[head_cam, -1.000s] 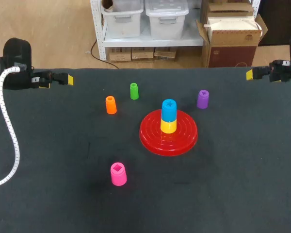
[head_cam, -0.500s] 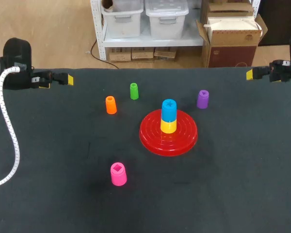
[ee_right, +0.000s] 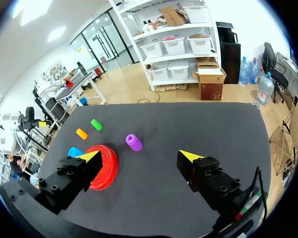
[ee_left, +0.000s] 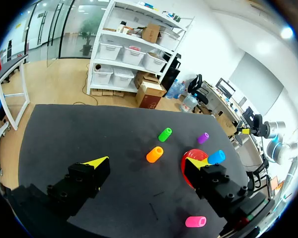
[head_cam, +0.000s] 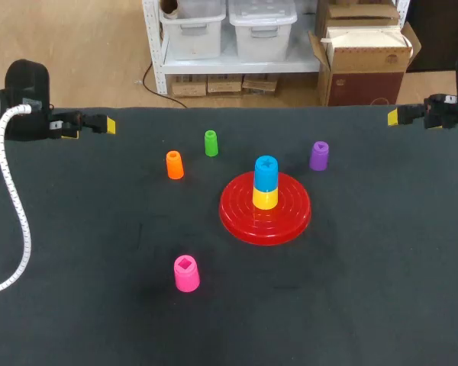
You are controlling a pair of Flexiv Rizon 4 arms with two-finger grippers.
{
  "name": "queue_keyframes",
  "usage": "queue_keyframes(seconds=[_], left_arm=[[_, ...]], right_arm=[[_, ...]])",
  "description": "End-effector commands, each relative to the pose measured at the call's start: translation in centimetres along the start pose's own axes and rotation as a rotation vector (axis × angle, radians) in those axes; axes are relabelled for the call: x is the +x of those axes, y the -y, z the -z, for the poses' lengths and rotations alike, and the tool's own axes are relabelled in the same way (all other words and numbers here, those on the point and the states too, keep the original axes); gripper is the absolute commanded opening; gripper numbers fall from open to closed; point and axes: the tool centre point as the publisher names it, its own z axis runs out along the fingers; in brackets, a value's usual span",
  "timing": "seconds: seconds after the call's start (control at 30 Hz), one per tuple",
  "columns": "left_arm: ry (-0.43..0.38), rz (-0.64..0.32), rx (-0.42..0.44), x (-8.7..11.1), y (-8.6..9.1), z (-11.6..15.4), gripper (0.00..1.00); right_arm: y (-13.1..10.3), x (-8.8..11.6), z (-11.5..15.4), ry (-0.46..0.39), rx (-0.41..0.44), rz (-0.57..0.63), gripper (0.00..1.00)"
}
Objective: Pick up and stack the cylinders on the red base in this order: pink,purple,orange,green
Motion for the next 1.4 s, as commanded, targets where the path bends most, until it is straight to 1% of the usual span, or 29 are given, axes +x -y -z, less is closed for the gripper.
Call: queue_keyframes(seconds=[0.03,0.3,0.33,0.37,0.4,0.5,0.53,0.57,0.6,0.63,0.7,0.77,0.83,0.87,0.93,1.03,1.17,1.23,1.3,1.4], left_arm=[[-0.006,0.002,-0.008,-0.1,0.2,0.0,1.0],[-0.006,0.002,-0.008,-0.1,0.2,0.0,1.0],[-0.006,-0.057,0.044,-0.2,0.5,0.0,1.0],[-0.003,-0.165,0.079,-0.3,0.8,0.0,1.0],[-0.003,-0.299,0.121,-0.2,1.2,0.0,1.0],[0.0,-0.75,0.293,1.0,1.9,0.6,1.0],[0.006,-0.891,0.366,1.4,2.0,1.1,1.0],[-0.006,-1.001,0.42,1.8,1.9,1.3,1.0],[-0.033,-1.075,0.468,1.9,1.7,1.5,1.0],[-0.051,-1.17,0.513,2.2,1.4,1.6,1.0],[-0.069,-1.326,0.585,2.4,0.7,1.2,1.0],[-0.083,-1.416,0.624,2.3,0.5,1.0,1.0],[-0.092,-1.461,0.652,2.2,0.5,0.8,1.0],[-0.081,-1.483,0.663,2.1,0.6,0.6,1.0],[-0.078,-1.496,0.674,2.2,0.9,0.2,1.0],[-0.085,-1.48,0.684,2.3,1.7,0.1,1.0],[-0.108,-1.391,0.667,2.5,2.1,-0.8,1.0],[-0.116,-1.368,0.665,2.6,2.1,-1.1,1.0],[-0.11,-1.373,0.666,2.7,1.8,-1.4,1.0],[-0.116,-1.406,0.667,3.1,1.2,-1.7,1.0]], right_arm=[[0.1,0.0,0.0,0.0,-0.002,0.001,1.0],[0.1,0.0,0.0,0.0,-0.002,0.001,1.0],[0.1,0.0,0.0,0.0,-0.002,0.001,1.0],[0.1,0.0,0.0,0.0,-0.002,0.001,1.0],[0.1,0.0,0.0,0.0,-0.002,0.001,1.0],[0.1,0.0,0.0,0.0,-0.002,0.001,1.0],[0.1,0.0,0.0,0.0,-0.002,0.001,1.0],[0.1,0.0,0.0,0.0,-0.002,0.001,1.0],[0.1,0.0,0.0,0.0,-0.002,0.001,1.0],[0.1,0.0,0.0,0.0,-0.002,0.001,1.0],[0.1,0.0,0.0,0.0,-0.002,0.001,1.0],[0.1,0.0,0.0,0.0,-0.002,0.001,1.0],[0.1,0.0,0.0,0.0,-0.002,0.001,1.0],[0.1,0.0,0.0,0.0,-0.002,0.001,1.0],[0.1,0.0,0.0,0.0,-0.002,0.001,1.0],[0.1,0.0,0.0,0.0,-0.002,0.001,1.0],[0.1,0.0,0.0,0.0,-0.002,0.001,1.0],[0.1,0.0,0.0,0.0,-0.002,0.001,1.0],[0.1,0.0,0.0,0.0,-0.002,0.001,1.0],[0.1,0.0,0.0,0.0,-0.002,0.001,1.0]])
